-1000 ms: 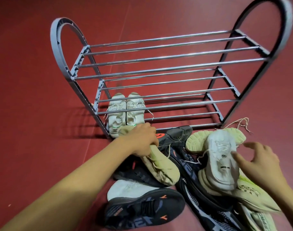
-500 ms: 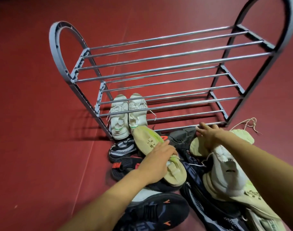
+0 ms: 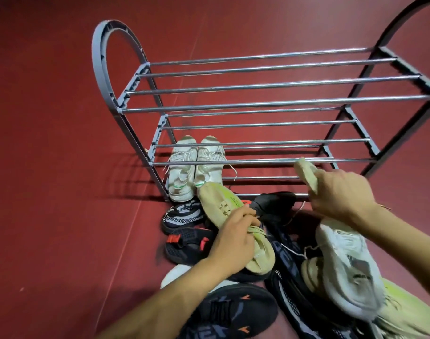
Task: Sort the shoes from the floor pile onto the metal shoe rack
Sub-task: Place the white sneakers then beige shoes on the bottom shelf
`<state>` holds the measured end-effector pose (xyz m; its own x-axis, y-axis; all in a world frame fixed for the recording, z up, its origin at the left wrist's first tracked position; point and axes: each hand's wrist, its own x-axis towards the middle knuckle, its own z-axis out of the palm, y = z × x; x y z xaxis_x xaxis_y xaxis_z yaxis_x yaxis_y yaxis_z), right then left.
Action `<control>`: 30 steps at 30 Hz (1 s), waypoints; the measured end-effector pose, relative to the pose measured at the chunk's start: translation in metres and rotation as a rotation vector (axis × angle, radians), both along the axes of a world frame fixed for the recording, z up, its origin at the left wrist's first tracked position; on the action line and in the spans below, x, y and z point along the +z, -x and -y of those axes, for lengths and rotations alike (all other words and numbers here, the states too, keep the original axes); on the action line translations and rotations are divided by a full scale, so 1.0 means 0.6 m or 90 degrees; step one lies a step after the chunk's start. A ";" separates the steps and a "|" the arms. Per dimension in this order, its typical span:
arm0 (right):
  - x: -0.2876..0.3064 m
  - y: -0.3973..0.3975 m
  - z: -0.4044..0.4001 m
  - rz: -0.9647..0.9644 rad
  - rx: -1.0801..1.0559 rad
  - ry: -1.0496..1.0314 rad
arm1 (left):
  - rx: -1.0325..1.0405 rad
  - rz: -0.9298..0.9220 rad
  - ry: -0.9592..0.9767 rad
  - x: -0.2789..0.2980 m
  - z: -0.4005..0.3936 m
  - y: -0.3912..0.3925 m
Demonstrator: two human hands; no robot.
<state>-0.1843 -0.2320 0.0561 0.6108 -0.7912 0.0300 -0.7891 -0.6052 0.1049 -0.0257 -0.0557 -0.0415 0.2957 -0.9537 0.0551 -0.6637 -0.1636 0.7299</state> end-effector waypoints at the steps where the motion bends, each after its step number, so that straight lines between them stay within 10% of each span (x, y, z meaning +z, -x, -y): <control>1: 0.013 -0.003 -0.006 0.082 -0.034 0.007 | 0.035 0.007 0.031 -0.001 0.000 0.009; 4: 0.049 -0.019 -0.040 0.244 -0.093 -0.107 | 0.052 -0.114 0.014 0.026 0.010 0.042; 7: 0.047 -0.038 -0.074 0.236 -0.014 -0.292 | 0.026 -0.502 -0.040 0.058 0.023 0.044; 12: 0.048 -0.016 -0.037 0.535 -0.058 -0.800 | 0.098 -0.766 -0.046 0.049 -0.002 0.017; 14: 0.032 0.017 -0.036 0.535 -0.030 -0.725 | 0.175 -0.927 -0.037 0.041 -0.007 0.011; 16: 0.008 0.044 -0.043 0.281 0.030 -0.461 | 0.217 -1.052 0.014 0.037 -0.002 0.002; 19: -0.039 0.053 -0.070 0.045 0.069 -0.475 | 0.299 -1.129 0.064 0.039 0.009 -0.007; 26: -0.080 0.052 -0.108 0.223 0.069 -0.217 | 0.316 -0.938 -0.003 0.066 0.040 0.011; 30: -0.101 0.052 -0.089 0.308 0.029 -0.315 | 0.223 -0.989 0.000 0.078 0.041 0.019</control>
<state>-0.2156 -0.1785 -0.0042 0.6526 -0.7560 -0.0505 -0.6500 -0.5244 -0.5500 -0.0369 -0.0801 0.0055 0.2567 -0.8298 -0.4956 0.7626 -0.1411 0.6313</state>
